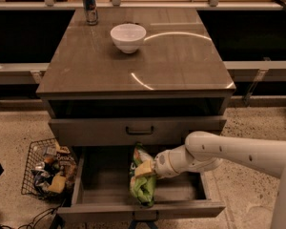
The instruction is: Place green jalapeno chip bag into middle drawer
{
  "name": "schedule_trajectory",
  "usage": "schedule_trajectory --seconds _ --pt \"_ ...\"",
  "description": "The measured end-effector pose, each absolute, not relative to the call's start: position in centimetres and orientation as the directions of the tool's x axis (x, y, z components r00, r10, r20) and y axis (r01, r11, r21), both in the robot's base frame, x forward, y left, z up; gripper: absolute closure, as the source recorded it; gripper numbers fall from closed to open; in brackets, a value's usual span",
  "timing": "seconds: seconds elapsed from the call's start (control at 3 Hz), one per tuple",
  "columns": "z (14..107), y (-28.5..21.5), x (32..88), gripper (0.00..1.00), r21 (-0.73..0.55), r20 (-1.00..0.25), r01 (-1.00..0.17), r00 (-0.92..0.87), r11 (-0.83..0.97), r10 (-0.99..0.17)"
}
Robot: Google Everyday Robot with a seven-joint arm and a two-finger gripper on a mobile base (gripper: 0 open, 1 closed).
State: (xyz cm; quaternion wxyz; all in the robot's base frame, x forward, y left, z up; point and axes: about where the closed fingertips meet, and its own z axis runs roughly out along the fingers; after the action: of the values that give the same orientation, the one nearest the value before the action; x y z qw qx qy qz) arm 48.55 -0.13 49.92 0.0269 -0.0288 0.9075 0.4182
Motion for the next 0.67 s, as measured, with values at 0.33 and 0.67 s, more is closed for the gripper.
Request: schedule_trajectory --seconds 0.33,0.67 --pt "49.86 0.02 48.47 0.12 0.758 -0.071 -0.076 -0.997 0.648 -0.033" --pt "49.82 0.16 48.40 0.00 0.759 -0.070 -0.076 -0.997 0.647 -0.035"
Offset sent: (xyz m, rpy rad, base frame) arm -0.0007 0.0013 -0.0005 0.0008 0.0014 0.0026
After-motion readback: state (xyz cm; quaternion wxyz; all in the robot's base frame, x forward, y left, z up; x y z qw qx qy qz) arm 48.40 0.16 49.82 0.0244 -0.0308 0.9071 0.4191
